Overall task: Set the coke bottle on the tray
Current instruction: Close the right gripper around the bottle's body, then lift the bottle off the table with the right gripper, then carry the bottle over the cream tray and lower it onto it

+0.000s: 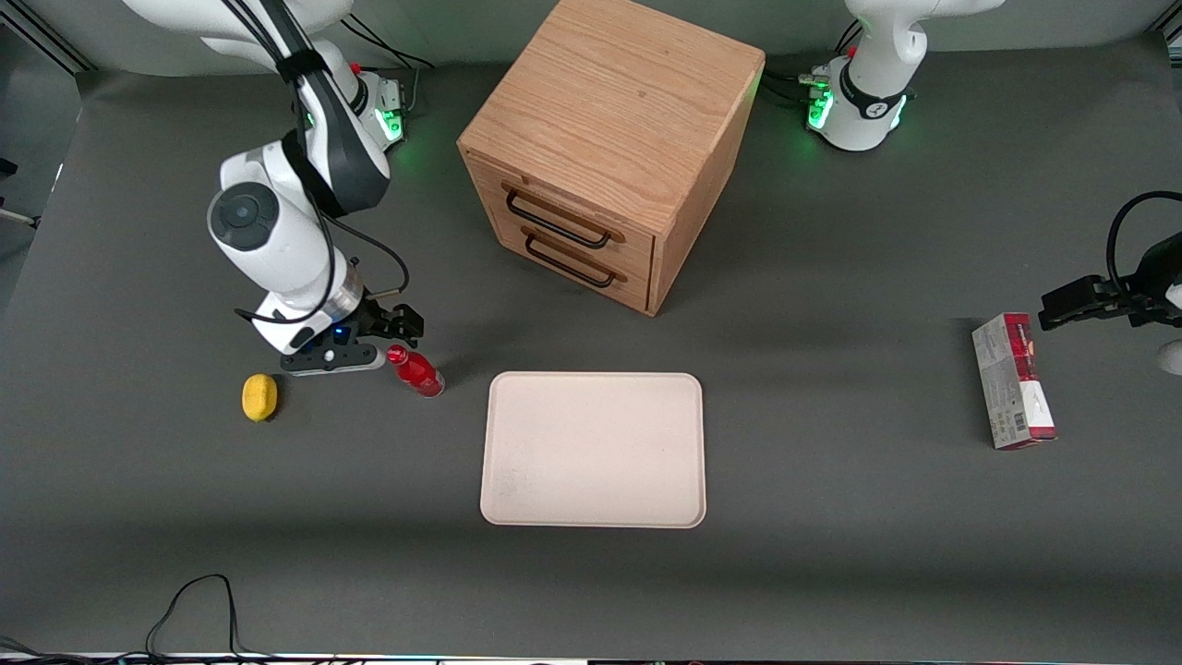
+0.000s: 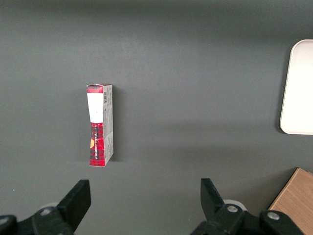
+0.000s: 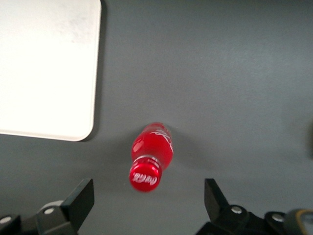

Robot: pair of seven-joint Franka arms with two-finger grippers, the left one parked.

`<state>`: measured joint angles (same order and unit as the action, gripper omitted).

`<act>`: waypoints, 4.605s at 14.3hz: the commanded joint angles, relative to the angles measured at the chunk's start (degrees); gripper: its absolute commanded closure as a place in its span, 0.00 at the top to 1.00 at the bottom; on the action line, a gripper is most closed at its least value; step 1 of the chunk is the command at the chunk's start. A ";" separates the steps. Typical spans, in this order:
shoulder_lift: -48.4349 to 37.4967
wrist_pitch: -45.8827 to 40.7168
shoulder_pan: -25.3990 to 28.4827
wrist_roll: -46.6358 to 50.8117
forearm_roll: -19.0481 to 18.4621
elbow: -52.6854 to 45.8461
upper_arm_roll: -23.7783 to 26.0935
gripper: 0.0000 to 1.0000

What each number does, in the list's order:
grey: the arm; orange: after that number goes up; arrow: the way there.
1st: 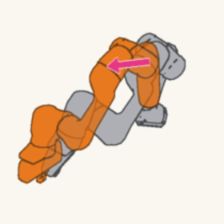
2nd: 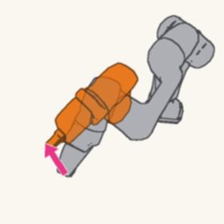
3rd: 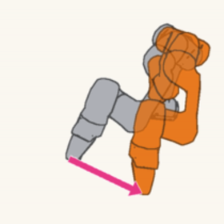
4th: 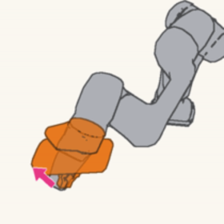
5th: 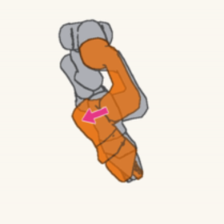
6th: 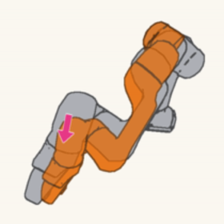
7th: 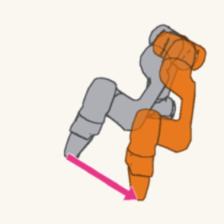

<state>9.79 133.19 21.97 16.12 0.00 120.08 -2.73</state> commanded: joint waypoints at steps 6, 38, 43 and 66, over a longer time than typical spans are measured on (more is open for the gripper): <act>4.01 5.51 0.44 0.31 0.44 0.51 -0.25 1.00; 7.33 -47.06 0.17 -0.57 1.75 -52.63 0.01 0.09; 21.39 -47.58 0.44 -0.39 1.49 -69.34 3.78 0.08; 47.78 -23.85 3.51 -0.04 -5.54 -73.32 5.64 0.32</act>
<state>56.32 109.01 25.27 16.02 -4.42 49.16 3.39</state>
